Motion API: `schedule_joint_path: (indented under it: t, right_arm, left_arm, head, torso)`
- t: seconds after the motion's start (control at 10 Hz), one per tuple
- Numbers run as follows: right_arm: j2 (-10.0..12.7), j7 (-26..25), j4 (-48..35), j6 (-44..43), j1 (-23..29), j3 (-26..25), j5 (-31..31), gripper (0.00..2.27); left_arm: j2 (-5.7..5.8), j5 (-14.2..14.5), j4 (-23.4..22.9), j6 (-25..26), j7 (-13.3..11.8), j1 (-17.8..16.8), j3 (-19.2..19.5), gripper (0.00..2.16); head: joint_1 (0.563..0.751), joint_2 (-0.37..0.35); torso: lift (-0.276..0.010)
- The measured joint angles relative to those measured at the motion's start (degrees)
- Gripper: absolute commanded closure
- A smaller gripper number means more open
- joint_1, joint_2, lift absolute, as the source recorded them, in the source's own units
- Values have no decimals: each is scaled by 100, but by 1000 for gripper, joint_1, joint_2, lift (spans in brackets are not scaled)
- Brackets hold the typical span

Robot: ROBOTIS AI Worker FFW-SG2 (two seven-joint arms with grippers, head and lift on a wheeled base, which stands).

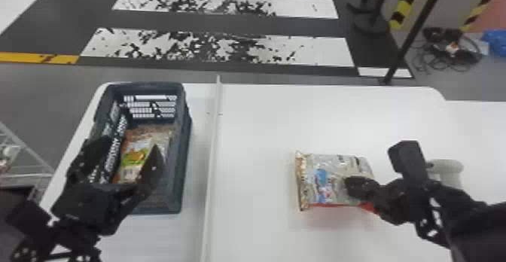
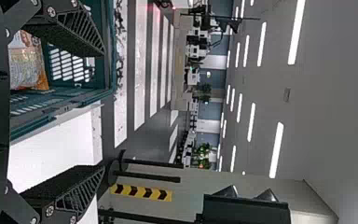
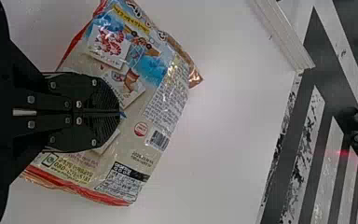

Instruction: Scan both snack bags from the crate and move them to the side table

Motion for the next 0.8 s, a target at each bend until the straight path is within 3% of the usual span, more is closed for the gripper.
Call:
schedule_joint_path:
  t: [0.4,0.8]
  right_arm:
    - [34,-21,299,-129,41,193,149,2250]
    - [90,-25,-742,225,307,61,18,2250]
  left_arm:
    - [8,51,55,-52,-18,-18,10,147]
    - [3,74,94,-69,-33,-15,27,147]
  head:
    - [695,-6]
    - [695,30]
  torso:
    - [-75]
    - [-75]
